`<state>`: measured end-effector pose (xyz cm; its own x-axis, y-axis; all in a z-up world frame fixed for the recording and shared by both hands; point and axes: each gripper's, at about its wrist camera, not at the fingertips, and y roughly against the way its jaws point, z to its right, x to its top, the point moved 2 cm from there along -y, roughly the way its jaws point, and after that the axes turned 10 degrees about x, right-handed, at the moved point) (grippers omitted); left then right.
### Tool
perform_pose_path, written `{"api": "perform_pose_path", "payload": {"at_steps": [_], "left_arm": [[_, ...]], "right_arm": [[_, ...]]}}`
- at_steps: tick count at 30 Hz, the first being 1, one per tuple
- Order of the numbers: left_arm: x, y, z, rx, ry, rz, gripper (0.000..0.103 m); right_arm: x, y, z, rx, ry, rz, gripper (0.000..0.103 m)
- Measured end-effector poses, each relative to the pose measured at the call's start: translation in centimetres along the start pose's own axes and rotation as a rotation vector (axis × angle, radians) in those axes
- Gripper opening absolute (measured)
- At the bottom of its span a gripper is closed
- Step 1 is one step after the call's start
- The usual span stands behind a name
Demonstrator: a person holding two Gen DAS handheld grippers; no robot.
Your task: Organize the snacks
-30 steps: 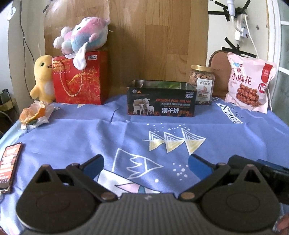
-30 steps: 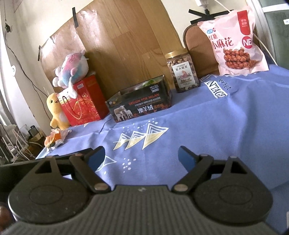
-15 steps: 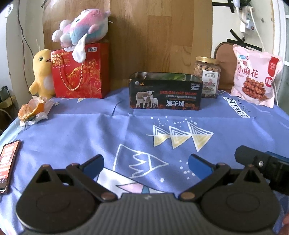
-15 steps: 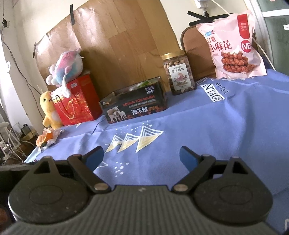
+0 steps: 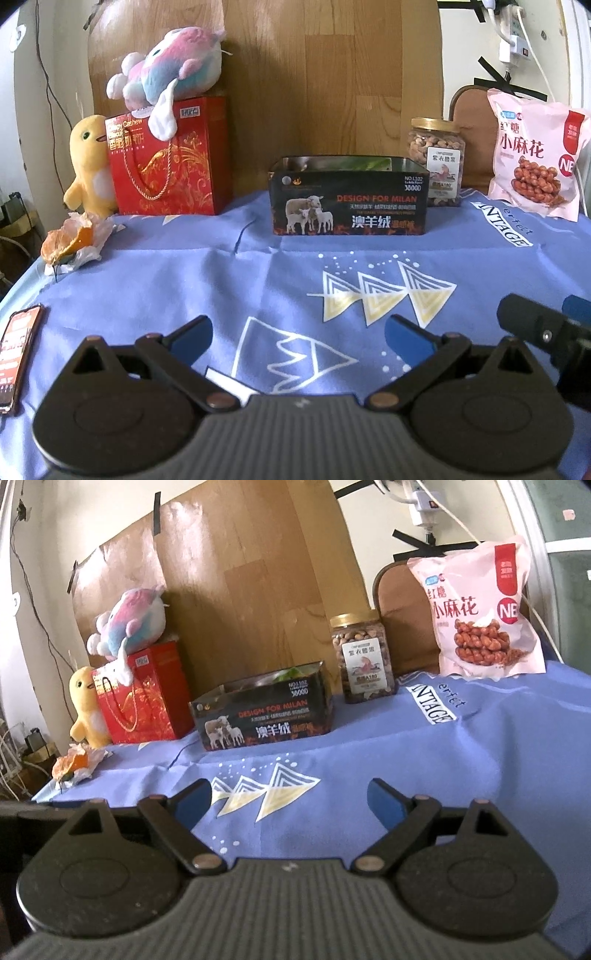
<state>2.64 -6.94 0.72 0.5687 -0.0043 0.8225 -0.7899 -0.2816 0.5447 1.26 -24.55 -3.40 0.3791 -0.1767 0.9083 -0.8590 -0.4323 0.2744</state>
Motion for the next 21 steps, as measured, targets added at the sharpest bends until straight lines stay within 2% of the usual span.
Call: {"api": "perform_pose_path", "payload": {"at_steps": [17, 21], "left_arm": [[0.1, -1.0, 1.0, 0.039, -0.015, -0.006, 0.103], [0.0, -0.6, 1.0, 0.055, -0.017, 0.020, 0.103]], "right_arm": [[-1.0, -1.0, 1.4, 0.011, -0.050, -0.032, 0.093], [-1.0, -0.9, 1.4, 0.019, -0.056, -0.024, 0.093]]}}
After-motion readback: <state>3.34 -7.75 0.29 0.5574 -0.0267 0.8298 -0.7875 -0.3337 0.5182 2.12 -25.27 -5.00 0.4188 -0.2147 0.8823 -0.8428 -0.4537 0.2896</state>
